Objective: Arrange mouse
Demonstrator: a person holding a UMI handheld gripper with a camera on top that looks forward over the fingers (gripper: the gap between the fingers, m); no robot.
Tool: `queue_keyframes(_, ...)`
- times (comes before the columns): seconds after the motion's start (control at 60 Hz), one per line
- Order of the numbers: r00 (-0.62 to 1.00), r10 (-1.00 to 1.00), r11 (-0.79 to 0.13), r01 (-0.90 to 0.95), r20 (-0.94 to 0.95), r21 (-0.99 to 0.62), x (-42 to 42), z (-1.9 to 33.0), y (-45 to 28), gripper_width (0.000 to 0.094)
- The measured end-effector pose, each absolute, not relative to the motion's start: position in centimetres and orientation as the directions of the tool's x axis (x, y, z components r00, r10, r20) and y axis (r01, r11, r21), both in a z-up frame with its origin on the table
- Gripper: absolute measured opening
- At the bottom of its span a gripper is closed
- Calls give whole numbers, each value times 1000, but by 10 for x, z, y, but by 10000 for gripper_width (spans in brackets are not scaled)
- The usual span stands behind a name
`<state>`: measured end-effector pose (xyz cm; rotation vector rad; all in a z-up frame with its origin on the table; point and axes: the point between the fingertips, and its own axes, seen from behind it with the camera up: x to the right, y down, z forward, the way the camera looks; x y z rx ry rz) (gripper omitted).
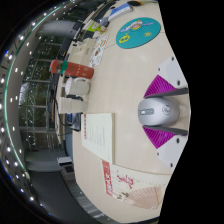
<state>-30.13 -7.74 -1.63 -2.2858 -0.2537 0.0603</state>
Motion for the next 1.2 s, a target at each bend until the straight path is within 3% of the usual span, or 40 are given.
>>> queue_keyframes(0.167,979,202,-657,160,33,-737,-302,-16,-78,367)
queue_keyframes(0.25,981,192,-662,123,-9,-740,-303,-6,-76,362)
queue_keyframes(0.517,993,60,-448,-60,-97,-892,-217,143,-14,362)
queue_keyframes(0.617,995,-26,-390,-95,-92,-916,-147,167,11,361)
queue_keyframes(0.75,988,-141,-411,-114,-61,-904,-56,139,30,361)
queue_keyframes(1.0,981,-195,-592,-136,-23,-794,17,12,18,364)
queue_keyframes(1.2,978,-205,-623,-160,-37,-766,20,-11,13,539)
